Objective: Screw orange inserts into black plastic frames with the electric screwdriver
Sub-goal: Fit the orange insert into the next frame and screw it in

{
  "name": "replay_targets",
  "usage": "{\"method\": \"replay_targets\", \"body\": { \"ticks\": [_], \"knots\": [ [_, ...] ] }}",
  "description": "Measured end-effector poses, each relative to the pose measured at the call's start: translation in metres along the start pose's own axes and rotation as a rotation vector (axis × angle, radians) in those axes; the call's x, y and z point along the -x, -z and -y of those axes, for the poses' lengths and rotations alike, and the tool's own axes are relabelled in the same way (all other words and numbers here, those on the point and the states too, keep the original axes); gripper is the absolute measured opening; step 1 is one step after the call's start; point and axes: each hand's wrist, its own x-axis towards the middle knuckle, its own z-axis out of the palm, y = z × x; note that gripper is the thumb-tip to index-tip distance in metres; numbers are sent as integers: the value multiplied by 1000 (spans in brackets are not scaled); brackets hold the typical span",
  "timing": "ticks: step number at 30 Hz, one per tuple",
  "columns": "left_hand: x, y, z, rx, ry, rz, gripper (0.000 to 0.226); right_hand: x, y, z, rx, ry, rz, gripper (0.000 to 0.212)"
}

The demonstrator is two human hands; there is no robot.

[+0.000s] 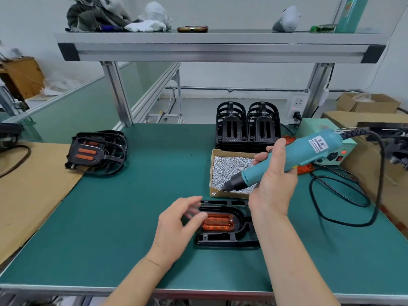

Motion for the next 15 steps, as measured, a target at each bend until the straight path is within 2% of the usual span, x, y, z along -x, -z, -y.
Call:
{"method": "replay_targets", "body": {
  "ticks": [2,5,9,15],
  "knots": [
    [-3,-5,-6,233,169,12,39,10,-3,-1,-1,-35,12,24],
    [-8,-10,-13,509,329,21,38,21,-7,-3,-2,-80,27,25],
    [-8,-10,-20,621,370,5,21,29,-7,-4,18,-109,29,30],
    [-1,-9,-19,760,496,13,23,28,-6,0,22,-117,28,28]
  ]
}}
